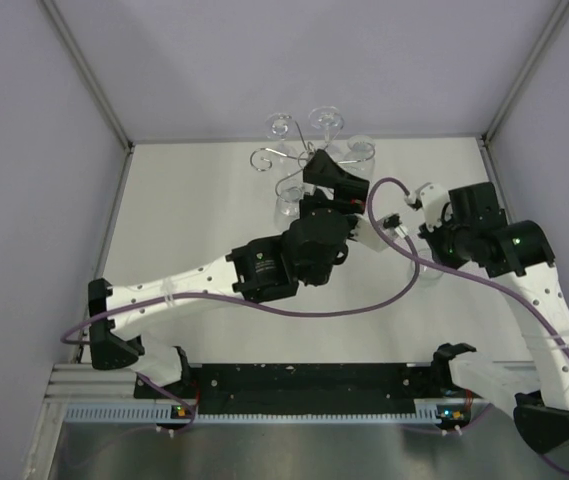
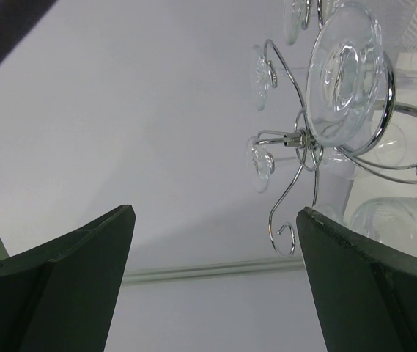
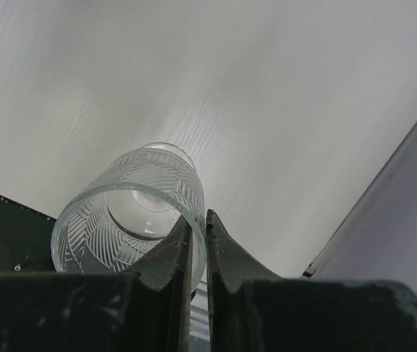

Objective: Place the wine glass upside down on the wine glass rack
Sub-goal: Turn the wine glass upside down at the wine rack.

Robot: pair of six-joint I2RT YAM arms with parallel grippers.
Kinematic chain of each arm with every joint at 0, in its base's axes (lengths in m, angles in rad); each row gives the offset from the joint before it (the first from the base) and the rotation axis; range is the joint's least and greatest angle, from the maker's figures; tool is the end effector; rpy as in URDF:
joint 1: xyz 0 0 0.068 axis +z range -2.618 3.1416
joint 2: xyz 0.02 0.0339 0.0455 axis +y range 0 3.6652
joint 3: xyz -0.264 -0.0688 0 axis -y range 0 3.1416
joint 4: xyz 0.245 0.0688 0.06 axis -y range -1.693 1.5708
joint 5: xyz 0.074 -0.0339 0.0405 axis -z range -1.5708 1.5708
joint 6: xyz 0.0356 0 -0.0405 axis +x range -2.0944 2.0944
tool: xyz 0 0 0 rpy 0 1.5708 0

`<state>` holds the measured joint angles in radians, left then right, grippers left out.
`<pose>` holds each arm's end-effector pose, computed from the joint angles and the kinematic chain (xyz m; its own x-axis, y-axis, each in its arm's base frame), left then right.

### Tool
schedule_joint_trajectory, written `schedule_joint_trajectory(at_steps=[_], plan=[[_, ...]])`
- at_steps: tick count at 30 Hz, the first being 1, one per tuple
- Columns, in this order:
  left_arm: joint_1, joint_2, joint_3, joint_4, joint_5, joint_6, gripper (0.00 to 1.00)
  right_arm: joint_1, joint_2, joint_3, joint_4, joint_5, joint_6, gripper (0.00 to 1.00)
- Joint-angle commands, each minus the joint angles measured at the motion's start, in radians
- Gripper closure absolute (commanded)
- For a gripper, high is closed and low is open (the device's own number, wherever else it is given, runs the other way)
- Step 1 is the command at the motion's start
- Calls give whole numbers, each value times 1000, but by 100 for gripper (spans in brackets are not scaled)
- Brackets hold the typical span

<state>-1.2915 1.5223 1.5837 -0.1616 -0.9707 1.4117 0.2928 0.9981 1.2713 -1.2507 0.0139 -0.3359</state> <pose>0.1224 -0.3204 0.4427 0.3081 0.9483 -0.0761 0.0774 0.0548 0.9955 0.1514 0.0451 0.3684 -0.6568 -0.5422 -0.5240 -0.5271 0.8271 -0.1952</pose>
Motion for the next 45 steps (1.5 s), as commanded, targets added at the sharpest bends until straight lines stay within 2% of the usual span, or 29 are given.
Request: schedule_joint_trajectory(at_steps=[1, 5, 12, 16, 20, 27, 36, 41, 45], plan=[[-8, -74, 85, -188, 65, -176, 2, 12, -9, 105, 40, 32, 8, 100], [-6, -105, 163, -380, 162, -324, 2, 11, 4, 178, 39, 18, 12, 100], [26, -143, 163, -464, 236, -399, 2, 11, 57, 361, 40, -52, 23, 100], [95, -137, 275, -558, 346, -534, 3, 12, 88, 473, 57, -92, 32, 100], [213, -137, 387, -598, 498, -683, 3, 12, 112, 563, 105, -143, 46, 100], [369, -174, 470, -558, 707, -937, 2, 12, 155, 697, 180, -209, 63, 100], [512, -171, 487, -480, 1027, -1302, 3, 14, 189, 804, 289, -331, 132, 100], [569, -122, 510, -435, 1225, -1490, 3, 14, 217, 867, 316, -380, 169, 100], [578, -82, 515, -408, 1323, -1565, 5, 22, 220, 884, 346, -408, 190, 100]])
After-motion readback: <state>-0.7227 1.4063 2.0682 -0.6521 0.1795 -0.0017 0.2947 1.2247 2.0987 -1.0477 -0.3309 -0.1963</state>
